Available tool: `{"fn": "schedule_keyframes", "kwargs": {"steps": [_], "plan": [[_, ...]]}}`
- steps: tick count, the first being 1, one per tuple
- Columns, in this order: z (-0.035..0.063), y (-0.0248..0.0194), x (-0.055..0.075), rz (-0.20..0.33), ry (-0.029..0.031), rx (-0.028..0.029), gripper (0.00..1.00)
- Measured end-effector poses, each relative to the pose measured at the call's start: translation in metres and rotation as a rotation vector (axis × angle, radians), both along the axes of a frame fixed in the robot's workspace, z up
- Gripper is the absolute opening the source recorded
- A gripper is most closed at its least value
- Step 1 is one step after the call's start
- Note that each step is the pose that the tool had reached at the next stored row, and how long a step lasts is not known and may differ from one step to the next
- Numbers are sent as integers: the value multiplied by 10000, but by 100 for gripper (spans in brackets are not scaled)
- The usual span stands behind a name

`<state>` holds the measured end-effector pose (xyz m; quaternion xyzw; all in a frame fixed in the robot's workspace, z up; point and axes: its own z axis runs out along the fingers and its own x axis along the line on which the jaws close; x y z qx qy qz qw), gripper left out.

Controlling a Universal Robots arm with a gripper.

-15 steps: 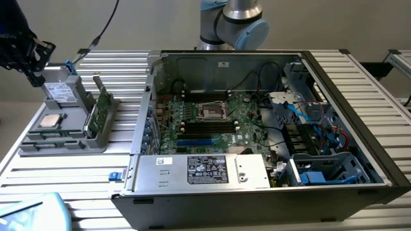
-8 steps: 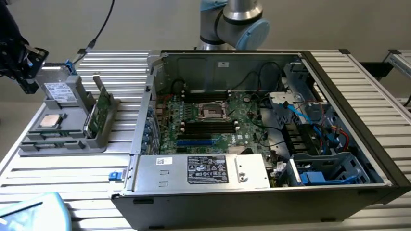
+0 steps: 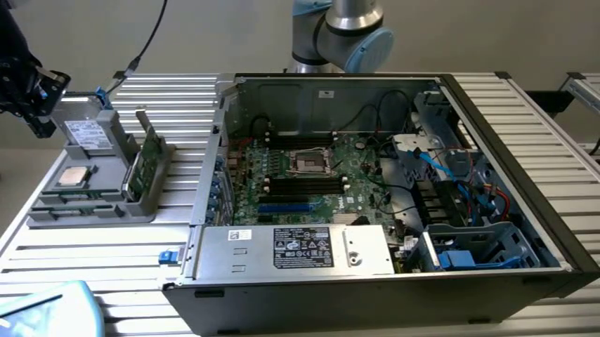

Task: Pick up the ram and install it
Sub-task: 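Pick up the ram and move it above insertion slot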

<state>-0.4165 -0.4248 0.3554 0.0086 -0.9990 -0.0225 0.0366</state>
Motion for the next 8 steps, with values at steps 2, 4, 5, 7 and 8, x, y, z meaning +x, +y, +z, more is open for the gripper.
{"fn": "schedule_keyframes", "kwargs": {"steps": [2,4,5,7,8], "plan": [[0,0,0,0,0,0,11],[0,0,0,1,0,0,11],[0,0,0,0,0,0,11],[-2,1,-6,-1,-1,0,11],[-4,1,-9,0,-1,-2,11]]}}
